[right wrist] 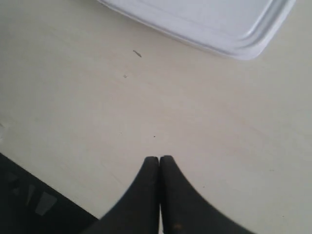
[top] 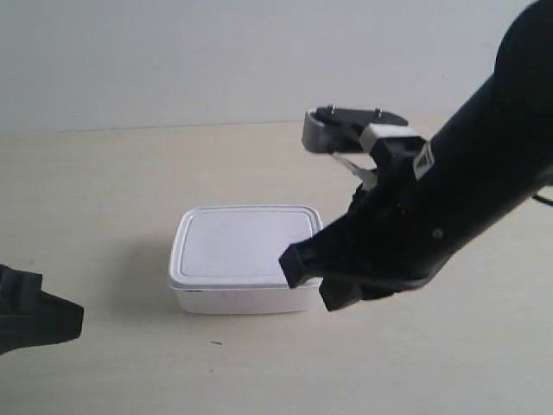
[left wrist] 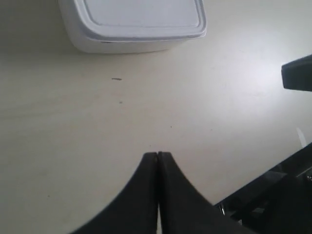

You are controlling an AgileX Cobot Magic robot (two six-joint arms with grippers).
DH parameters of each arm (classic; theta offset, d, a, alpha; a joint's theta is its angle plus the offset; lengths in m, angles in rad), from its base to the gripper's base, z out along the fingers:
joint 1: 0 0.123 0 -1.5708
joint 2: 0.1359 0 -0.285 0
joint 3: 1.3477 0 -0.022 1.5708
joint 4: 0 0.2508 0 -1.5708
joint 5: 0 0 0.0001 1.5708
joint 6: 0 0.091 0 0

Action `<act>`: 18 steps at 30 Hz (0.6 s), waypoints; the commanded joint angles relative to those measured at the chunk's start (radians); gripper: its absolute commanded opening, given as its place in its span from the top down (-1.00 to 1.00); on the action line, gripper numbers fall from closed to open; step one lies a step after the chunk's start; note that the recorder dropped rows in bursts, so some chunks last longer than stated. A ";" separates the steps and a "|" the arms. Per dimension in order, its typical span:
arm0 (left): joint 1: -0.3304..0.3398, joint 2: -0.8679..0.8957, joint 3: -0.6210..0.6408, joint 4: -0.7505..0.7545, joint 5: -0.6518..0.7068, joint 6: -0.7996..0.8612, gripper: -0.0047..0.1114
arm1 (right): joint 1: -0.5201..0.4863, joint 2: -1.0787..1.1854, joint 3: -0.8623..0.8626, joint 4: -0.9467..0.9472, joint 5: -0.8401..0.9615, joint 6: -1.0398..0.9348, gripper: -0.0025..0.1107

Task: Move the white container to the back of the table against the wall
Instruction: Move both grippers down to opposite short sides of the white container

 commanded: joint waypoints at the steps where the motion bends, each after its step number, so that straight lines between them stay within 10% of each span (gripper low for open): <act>1: -0.038 0.021 0.078 -0.026 -0.133 -0.040 0.92 | 0.013 0.010 0.107 0.062 -0.138 0.017 0.96; 18: -0.164 0.447 0.046 -0.055 -0.447 -0.020 0.92 | 0.013 0.213 0.140 0.096 -0.367 0.015 0.96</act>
